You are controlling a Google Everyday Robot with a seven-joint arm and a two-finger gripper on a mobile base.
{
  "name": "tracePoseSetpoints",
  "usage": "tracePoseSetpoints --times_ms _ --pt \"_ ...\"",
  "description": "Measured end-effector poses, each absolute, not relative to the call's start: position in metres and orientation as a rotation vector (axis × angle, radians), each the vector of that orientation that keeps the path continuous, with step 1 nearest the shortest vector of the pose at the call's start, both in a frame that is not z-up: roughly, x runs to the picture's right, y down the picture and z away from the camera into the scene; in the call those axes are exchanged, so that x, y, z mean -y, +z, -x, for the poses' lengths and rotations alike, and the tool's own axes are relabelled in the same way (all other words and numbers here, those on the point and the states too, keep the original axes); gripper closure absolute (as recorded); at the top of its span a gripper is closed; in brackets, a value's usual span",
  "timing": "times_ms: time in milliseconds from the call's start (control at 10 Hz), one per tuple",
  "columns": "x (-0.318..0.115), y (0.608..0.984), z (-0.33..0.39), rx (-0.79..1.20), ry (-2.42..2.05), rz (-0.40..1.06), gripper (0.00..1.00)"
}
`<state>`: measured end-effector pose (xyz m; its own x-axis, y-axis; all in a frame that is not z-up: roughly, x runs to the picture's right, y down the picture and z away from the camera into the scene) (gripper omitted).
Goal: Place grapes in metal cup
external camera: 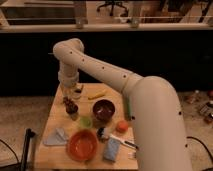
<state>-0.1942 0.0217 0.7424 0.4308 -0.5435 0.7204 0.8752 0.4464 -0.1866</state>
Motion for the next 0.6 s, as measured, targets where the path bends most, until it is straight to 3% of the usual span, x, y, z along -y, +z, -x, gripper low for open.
tracePoseSetpoints --times_ms 600 --pt "-0.0224 0.7433 0.1876 0.631 -0.954 0.602 0.20"
